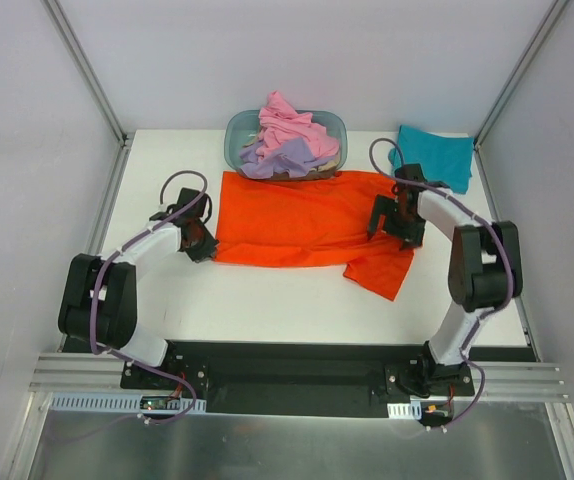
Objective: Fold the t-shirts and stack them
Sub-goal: Flatten the tshirt out
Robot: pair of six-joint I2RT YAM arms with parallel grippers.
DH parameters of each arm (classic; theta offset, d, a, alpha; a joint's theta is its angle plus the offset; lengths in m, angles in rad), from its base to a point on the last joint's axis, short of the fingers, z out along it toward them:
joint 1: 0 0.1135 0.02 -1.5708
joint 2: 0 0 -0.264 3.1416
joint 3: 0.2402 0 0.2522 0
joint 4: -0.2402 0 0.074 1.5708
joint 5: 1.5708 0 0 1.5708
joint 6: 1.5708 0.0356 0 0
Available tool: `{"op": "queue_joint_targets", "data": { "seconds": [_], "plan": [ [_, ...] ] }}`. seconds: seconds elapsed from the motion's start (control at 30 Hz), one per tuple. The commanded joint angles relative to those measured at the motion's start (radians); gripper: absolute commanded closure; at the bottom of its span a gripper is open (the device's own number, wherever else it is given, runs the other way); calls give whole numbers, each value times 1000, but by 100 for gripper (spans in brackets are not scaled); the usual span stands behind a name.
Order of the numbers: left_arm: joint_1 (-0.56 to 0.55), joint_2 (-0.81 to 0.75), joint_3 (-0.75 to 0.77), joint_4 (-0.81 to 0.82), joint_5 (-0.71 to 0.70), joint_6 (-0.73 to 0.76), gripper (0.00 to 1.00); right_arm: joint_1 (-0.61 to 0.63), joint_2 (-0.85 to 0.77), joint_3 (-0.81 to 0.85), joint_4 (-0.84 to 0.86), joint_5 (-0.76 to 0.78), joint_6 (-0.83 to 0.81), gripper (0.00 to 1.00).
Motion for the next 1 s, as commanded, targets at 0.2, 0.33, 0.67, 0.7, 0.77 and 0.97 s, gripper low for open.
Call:
{"op": "queue_joint_targets", "data": {
  "seconds": [0.2, 0.33, 0.67, 0.7, 0.77, 0.97],
  "plan": [
    [4, 6, -69, 58, 63, 22, 100, 23, -565, -414, -219, 55, 107, 3],
    [4, 1, -76, 69, 99, 34, 100, 101, -642, -494, -245, -6, 202, 3],
    [4, -68, -123, 82, 77, 31, 100, 281, -569, -554, -257, 13, 341, 17],
    [4, -71, -131, 82, 75, 33, 100, 281, -566, -561, -250, 7, 338, 21],
    [4, -75, -135, 83, 75, 34, 100, 281, -552, -583, -224, 3, 333, 22],
    [4, -92, -166, 83, 70, 11, 100, 281, -481, -615, -133, -62, 307, 32]
  ]
}}
